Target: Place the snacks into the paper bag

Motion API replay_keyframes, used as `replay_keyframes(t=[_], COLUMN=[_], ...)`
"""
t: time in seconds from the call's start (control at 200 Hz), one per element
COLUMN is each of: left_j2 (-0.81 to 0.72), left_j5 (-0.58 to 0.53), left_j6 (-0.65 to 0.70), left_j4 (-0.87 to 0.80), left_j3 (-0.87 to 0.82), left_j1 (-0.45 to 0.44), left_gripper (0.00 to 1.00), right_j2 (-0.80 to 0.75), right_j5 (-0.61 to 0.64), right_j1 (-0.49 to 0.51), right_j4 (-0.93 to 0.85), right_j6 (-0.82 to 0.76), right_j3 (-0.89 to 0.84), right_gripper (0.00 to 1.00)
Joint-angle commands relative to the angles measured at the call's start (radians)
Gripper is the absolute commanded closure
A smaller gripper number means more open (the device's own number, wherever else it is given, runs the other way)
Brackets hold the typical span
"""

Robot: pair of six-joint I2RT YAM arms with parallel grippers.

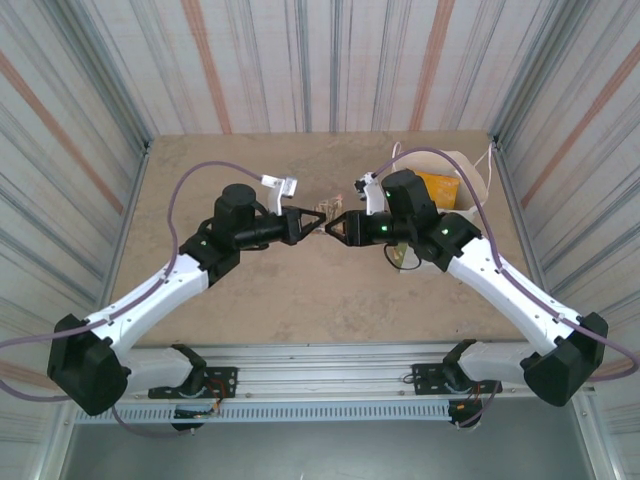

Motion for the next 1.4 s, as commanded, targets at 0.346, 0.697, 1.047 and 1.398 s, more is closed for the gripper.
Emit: replay_keyframes(t=[0.346, 0.697, 1.047, 1.398], left_j2=[0.057, 0.258, 0.522, 0.647], left_j5=[-0.018, -0.023, 0.01, 0.071], left_j6=[0.05, 0.159, 0.165, 0.14], left_j4=[-0.022, -0.116, -0.129, -0.102], left_j3=[0.143, 0.424, 0.707, 0.851], left_j1=[-0.04, -0.086, -0.11, -0.119], left_gripper=[0.55, 0.35, 0.36, 0.66], right_j2=[-0.095, -0.165, -0.147, 0.018], right_j5=[0.039, -0.006, -0.087, -0.109], right_j1=[-0.098, -0.357, -0.696, -0.738], right_j4=[-0.026, -0.202, -0.32, -0.37], right_j6=[-0.036, -0.176, -0.153, -0.21], right_j3=[0.046, 0.238, 0.299, 0.294], right_gripper=[1.0, 1.0, 1.0, 1.0])
